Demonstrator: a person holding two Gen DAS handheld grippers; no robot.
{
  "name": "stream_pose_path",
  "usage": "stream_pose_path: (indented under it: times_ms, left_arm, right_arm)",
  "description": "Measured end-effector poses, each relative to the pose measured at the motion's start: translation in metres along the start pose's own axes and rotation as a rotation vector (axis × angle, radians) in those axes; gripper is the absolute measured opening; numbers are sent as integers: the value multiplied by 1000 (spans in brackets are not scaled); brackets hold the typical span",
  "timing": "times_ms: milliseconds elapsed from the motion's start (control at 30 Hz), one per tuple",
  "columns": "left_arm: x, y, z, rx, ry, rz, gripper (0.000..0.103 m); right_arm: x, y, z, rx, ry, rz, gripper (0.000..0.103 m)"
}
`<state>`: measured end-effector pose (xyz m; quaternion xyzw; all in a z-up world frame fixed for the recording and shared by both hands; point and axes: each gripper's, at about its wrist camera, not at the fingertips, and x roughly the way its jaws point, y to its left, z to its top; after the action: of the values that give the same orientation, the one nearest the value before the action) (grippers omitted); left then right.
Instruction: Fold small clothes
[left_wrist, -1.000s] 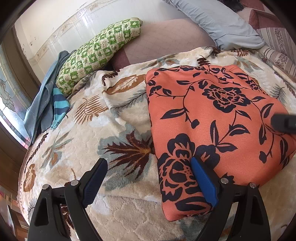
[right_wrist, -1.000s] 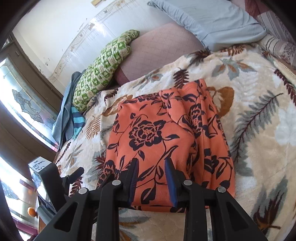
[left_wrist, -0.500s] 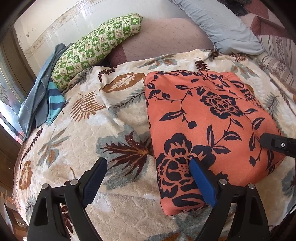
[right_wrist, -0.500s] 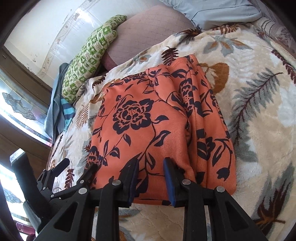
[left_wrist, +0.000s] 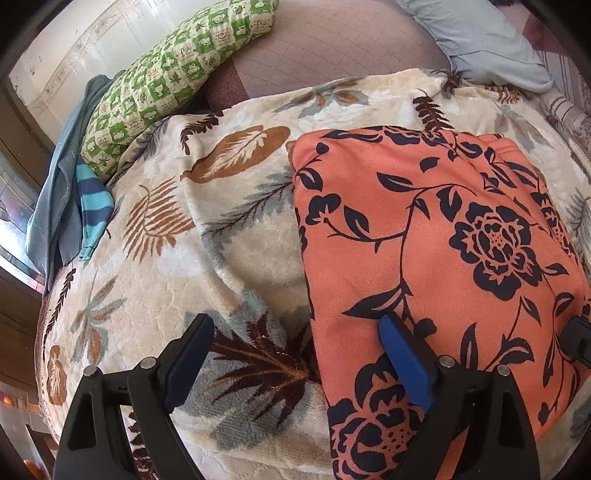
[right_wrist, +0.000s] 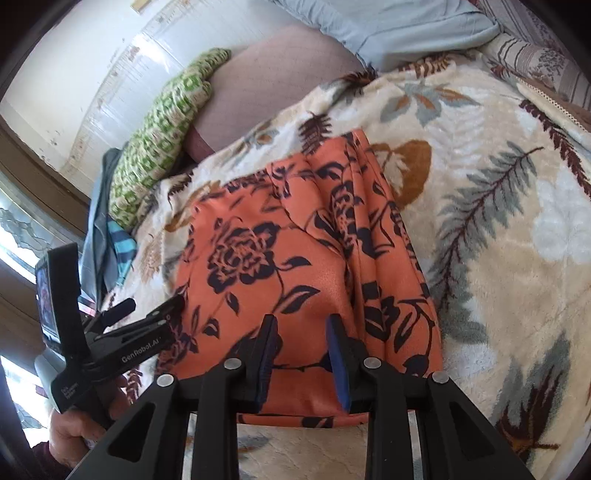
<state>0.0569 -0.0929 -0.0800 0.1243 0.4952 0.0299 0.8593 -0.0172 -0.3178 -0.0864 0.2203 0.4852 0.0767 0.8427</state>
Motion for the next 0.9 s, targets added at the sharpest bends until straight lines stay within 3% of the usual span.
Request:
stream_pose_path:
  times_ms: [200,400,600,767,900]
  left_arm:
    - [-9,1,2,5,-16,-5,91]
    - [-15,4,18,-12,-53,-9,91]
    - [6,-14,15,32,-15,3,91]
    - [3,-16,17,77,-26,21,92]
    - [-11,-12,16,74,-37,22,92]
  right_arm:
    - [-4,-1,3,19,-19,13,31]
    - [-26,-11,13,56,-140,-5,31]
    - [-3,-25,14,111,-31,-41,32]
    - [-3,-24,15,109,-35,-37,35]
    - [-12,-19,21,108,-90,-14,35]
